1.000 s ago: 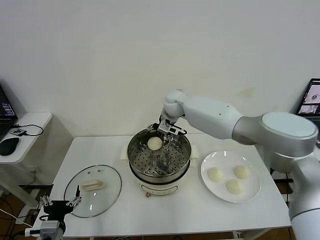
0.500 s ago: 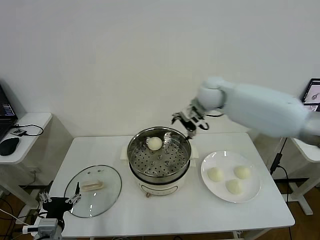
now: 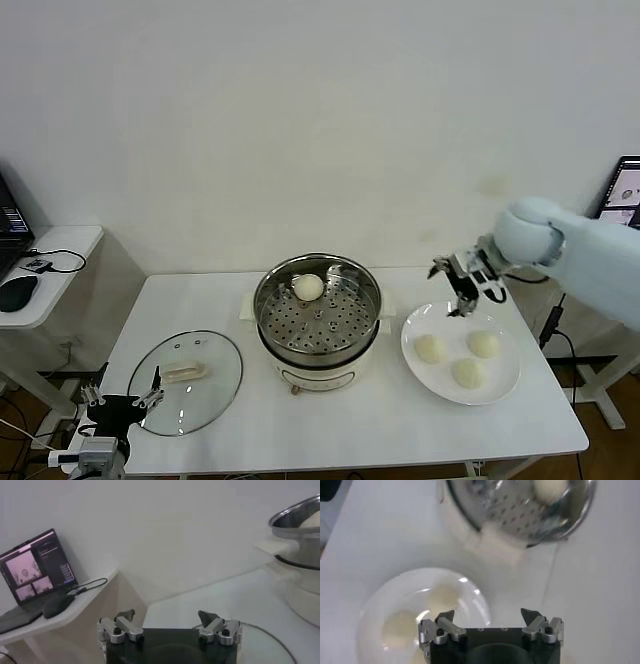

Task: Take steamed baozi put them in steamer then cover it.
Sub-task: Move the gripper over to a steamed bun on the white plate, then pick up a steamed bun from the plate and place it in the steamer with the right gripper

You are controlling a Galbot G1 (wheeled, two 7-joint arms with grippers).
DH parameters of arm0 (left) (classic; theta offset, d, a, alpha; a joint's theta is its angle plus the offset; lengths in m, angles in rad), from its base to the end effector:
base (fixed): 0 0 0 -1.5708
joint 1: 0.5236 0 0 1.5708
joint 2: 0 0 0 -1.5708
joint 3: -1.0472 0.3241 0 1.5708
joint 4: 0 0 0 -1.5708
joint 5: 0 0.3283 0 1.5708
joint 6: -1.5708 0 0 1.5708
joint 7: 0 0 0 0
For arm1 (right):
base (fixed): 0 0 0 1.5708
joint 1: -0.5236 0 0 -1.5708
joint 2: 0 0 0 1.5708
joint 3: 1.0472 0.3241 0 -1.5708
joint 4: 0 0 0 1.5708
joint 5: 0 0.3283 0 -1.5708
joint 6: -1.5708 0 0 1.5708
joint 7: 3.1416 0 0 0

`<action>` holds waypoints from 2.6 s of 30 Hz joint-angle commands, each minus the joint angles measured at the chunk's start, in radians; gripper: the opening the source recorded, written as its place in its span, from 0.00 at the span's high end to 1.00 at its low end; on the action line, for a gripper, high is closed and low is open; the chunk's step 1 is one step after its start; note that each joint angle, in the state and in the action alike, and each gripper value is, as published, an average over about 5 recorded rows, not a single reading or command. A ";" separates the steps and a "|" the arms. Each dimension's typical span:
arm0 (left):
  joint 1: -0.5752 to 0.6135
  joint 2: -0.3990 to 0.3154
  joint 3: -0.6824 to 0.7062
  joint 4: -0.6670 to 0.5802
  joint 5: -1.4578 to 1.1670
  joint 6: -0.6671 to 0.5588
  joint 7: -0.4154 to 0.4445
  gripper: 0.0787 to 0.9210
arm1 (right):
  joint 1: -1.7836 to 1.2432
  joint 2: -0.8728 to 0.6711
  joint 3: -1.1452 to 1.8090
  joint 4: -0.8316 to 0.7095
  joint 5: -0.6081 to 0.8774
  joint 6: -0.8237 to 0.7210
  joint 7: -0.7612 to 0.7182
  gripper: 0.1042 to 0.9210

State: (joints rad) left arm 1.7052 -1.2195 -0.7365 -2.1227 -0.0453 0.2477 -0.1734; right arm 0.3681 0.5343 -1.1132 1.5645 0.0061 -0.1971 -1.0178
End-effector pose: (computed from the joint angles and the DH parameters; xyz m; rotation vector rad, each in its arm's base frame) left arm 0.1414 0.1078 -0.2639 0.2730 -2.7952 -0.5581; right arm 0.4393 -0.1139 -0.0908 1.3464 -1.3623 1.6510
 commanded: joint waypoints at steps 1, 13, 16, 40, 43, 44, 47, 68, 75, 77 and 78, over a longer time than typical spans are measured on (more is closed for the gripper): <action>-0.001 0.001 -0.002 0.012 0.000 0.000 0.000 0.12 | -0.169 -0.055 0.084 -0.024 -0.082 -0.012 -0.003 0.12; -0.002 0.015 -0.027 0.037 -0.007 0.000 0.000 0.12 | -0.337 0.155 0.185 -0.214 -0.133 -0.003 0.013 0.12; -0.002 0.017 -0.029 0.041 -0.008 0.000 -0.001 0.12 | -0.356 0.180 0.195 -0.229 -0.135 -0.008 0.016 0.12; -0.010 0.010 -0.020 0.050 -0.006 -0.001 -0.001 0.12 | -0.426 0.240 0.249 -0.310 -0.190 -0.023 0.032 0.23; -0.010 0.008 -0.020 0.050 -0.006 -0.001 -0.001 0.12 | -0.419 0.239 0.250 -0.310 -0.189 -0.023 0.029 0.30; -0.010 0.008 -0.020 0.049 -0.005 -0.002 -0.001 0.12 | -0.416 0.239 0.251 -0.310 -0.189 -0.022 0.029 0.31; -0.009 0.007 -0.019 0.046 -0.005 -0.002 -0.001 0.12 | -0.407 0.236 0.253 -0.309 -0.187 -0.021 0.026 0.33; -0.015 0.030 -0.003 0.012 -0.007 0.007 0.005 0.12 | 0.298 0.034 -0.096 0.048 0.246 -0.172 0.002 0.33; -0.019 0.031 -0.005 0.013 -0.009 0.009 0.006 0.12 | 0.398 0.277 -0.145 0.052 0.438 -0.299 0.075 0.33; -0.022 0.030 -0.006 0.016 -0.009 0.010 0.007 0.12 | 0.383 0.350 -0.147 0.035 0.476 -0.330 0.099 0.32; -0.023 0.029 -0.006 0.017 -0.009 0.010 0.006 0.12 | 0.371 0.386 -0.147 0.022 0.496 -0.345 0.111 0.32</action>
State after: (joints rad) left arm 1.6832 -1.1906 -0.7422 -2.1060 -0.0546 0.2568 -0.1673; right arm 0.5965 0.7711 -1.1799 1.5526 0.3344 -0.4531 -0.9470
